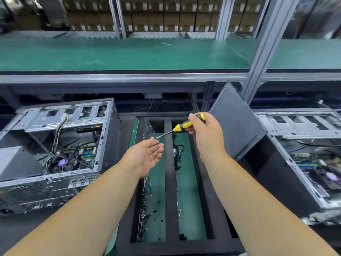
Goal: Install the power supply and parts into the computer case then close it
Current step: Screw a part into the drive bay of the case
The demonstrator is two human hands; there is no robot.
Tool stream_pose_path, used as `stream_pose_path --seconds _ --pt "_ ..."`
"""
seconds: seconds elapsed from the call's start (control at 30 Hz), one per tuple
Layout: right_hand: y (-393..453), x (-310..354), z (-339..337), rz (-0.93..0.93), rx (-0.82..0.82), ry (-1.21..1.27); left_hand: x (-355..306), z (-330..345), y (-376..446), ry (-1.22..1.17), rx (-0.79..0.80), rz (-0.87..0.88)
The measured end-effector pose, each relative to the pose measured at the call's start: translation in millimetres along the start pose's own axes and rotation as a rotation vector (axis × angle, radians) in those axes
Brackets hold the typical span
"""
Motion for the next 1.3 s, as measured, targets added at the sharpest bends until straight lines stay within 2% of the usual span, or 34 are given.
stream_pose_path --seconds 0.17,0.3,0.53,0.73,1.13,1.3 --pt "2 12 12 -0.034 0.001 -0.034 -15 0 1 -0.077 -0.046 0.005" --pt "4 19 29 -0.048 0.002 -0.039 -35 -13 5 -0.048 -0.064 0.053" --pt "7 36 77 -0.085 0.020 -0.017 -84 -49 12 0.018 0.027 0.189" --pt "8 44 131 -0.097 0.048 -0.039 -119 -89 12 0.060 0.035 0.230" --pt "2 48 241 -0.122 0.105 -0.084 -191 -170 18 0.381 0.062 0.305" --pt "6 50 275 -0.119 0.052 -0.108 -223 -191 25 0.490 0.103 0.436"
Point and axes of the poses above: each hand's wrist, its own y-axis towards the middle knuckle, its own z-axis out of the palm, x = y × z, the point moved 7 cm from there along y, towards the middle knuckle, and after that the axes turned 7 degrees about z, right-handed, at the moved point
